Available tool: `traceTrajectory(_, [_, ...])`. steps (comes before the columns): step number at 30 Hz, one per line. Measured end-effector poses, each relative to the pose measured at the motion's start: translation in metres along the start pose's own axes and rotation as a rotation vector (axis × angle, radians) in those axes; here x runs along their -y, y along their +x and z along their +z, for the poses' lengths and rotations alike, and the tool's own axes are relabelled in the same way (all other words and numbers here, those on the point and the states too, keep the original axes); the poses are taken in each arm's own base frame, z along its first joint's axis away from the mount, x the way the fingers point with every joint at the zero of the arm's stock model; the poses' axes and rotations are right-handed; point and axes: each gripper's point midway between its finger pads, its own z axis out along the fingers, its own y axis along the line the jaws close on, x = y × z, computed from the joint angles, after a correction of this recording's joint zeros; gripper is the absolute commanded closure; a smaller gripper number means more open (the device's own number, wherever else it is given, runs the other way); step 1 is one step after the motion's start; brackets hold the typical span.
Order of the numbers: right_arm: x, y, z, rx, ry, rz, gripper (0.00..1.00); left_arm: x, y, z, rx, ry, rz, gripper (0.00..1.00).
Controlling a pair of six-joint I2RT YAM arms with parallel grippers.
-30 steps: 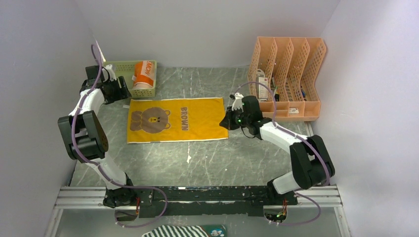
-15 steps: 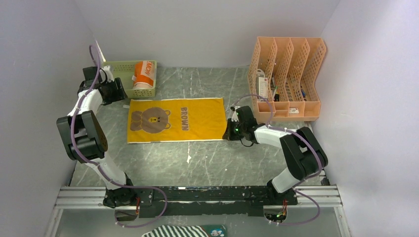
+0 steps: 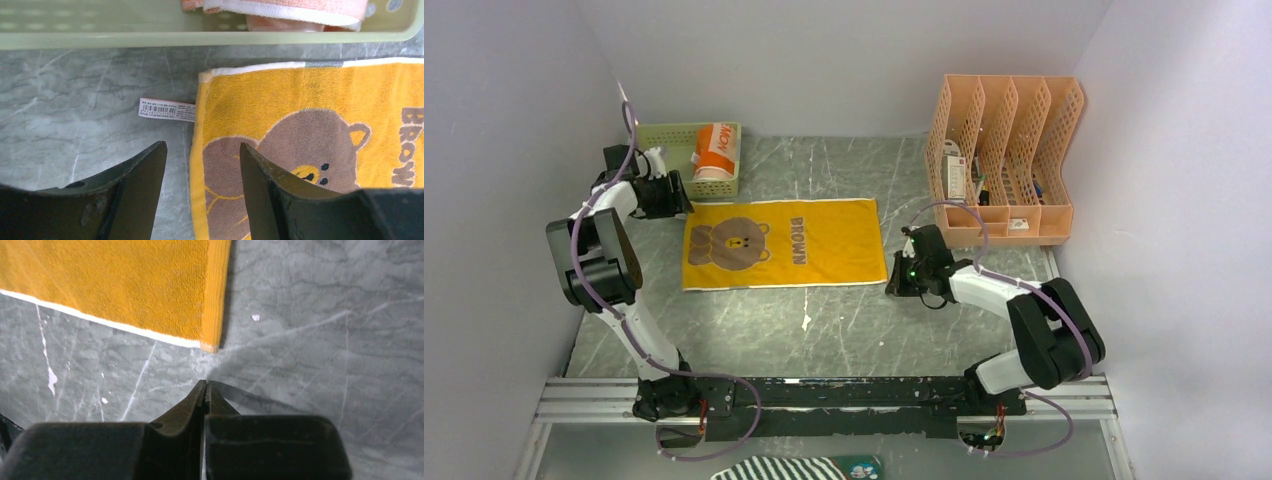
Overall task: Roll the towels
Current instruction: Fold the towel at the center of the board.
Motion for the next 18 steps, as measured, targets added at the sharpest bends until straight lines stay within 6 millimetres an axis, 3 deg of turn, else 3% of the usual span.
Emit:
traceTrajectory(6, [0.000,0.000,-0.013,-0.017,0.012,-0.040,1.00,-0.001,0.001,0.014,-0.006,0.031,0.014,0.37])
traceTrajectory(10, [-0.013,-0.027,-0.021,0.045,-0.012,-0.085,1.00,-0.004,-0.016,0.022,0.030,0.036,0.037,0.40])
traceTrajectory(14, [-0.021,-0.052,-0.026,0.107,-0.016,-0.134,0.80,-0.007,-0.026,0.032,0.057,0.045,0.052,0.44])
traceTrajectory(18, [-0.022,-0.099,-0.014,0.161,-0.006,-0.158,0.73,-0.008,-0.022,0.042,0.056,0.061,0.051,0.53])
